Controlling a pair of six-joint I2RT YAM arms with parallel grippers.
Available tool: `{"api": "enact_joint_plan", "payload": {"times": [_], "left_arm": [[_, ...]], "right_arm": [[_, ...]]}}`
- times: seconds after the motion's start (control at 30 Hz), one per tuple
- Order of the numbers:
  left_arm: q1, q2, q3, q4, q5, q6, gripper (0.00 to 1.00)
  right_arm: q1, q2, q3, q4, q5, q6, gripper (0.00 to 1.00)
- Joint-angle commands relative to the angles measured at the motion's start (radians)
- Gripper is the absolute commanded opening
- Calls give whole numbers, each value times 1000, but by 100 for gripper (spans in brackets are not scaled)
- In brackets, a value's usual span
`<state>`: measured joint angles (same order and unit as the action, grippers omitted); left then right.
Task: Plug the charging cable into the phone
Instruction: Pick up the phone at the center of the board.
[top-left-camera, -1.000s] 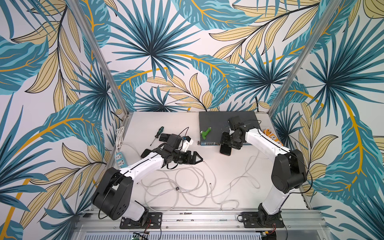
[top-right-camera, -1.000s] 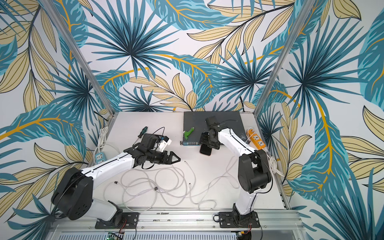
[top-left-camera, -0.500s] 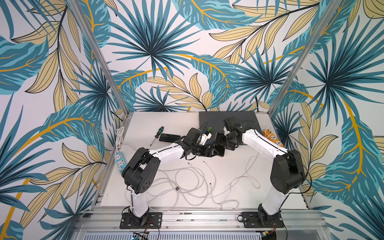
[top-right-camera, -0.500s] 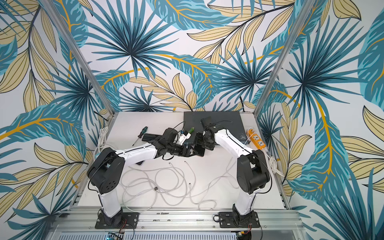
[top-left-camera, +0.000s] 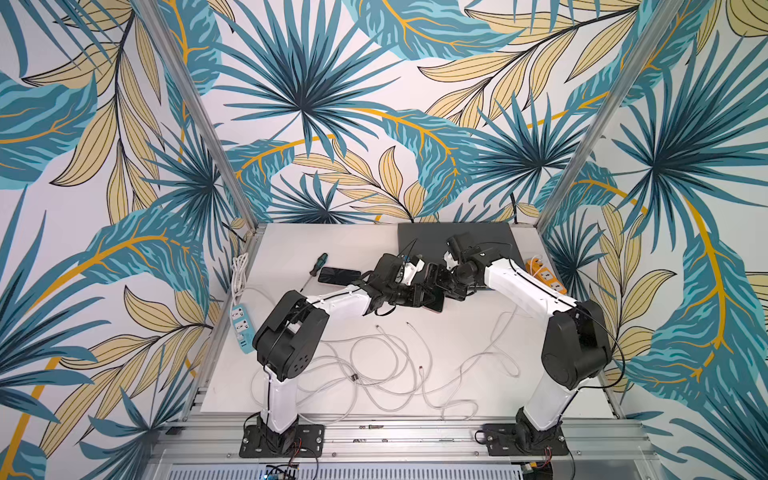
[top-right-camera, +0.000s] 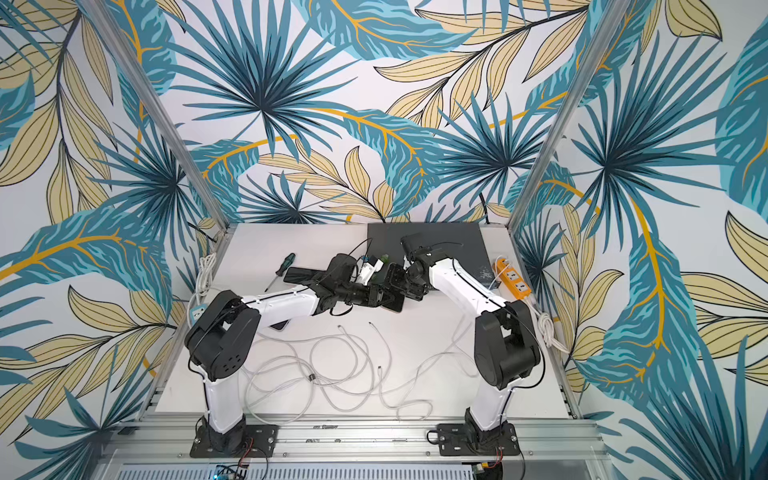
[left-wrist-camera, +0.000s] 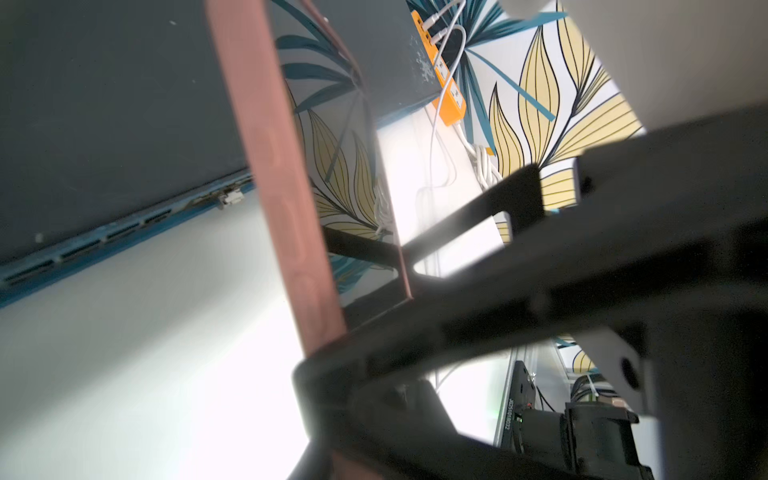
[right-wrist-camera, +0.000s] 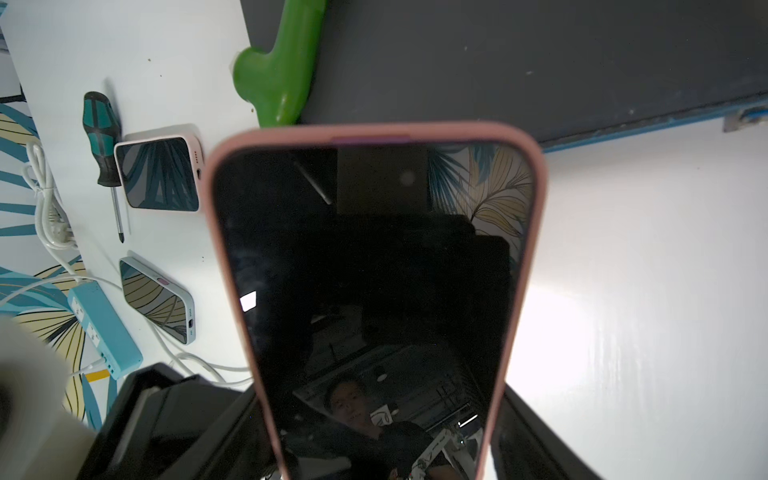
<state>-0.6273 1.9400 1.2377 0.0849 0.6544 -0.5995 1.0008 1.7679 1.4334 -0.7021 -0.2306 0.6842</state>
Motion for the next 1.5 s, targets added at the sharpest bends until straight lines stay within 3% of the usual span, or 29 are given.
{"api": "enact_joint_plan", "payload": {"times": [0.0, 0.07, 0.13, 0.2, 0.4, 0.6, 0.8, 1.1, 1.3, 1.47], "left_arm": [[-5, -2, 29, 15, 15, 21, 9], [-5, -21, 15, -2, 10, 32, 1], [-5, -47, -2, -14, 8, 45, 0], [-5, -86, -23, -33, 16, 70, 0], [9, -253, -104, 3, 119, 90, 0], [41, -394, -188, 135, 220, 12, 0], [90, -408, -210, 262, 283, -89, 0], [93, -401, -250, 367, 378, -168, 0], [92, -414, -256, 363, 384, -169, 0], [93, -418, -241, 368, 381, -180, 0]], "right_arm": [[5, -43, -9, 31, -20, 12, 66], [6, -50, -1, 24, -8, -3, 78], [4, -59, 15, 8, 9, -35, 92], [1, -88, 20, 8, 15, -88, 99], [-58, -231, -96, 131, -121, -189, 99], [-119, -356, -249, 376, -437, -258, 99], [-119, -404, -329, 538, -551, -286, 91], [-148, -443, -380, 717, -590, -275, 76], [-162, -380, -328, 759, -677, -237, 51], [-160, -385, -352, 815, -706, -201, 41]]}}
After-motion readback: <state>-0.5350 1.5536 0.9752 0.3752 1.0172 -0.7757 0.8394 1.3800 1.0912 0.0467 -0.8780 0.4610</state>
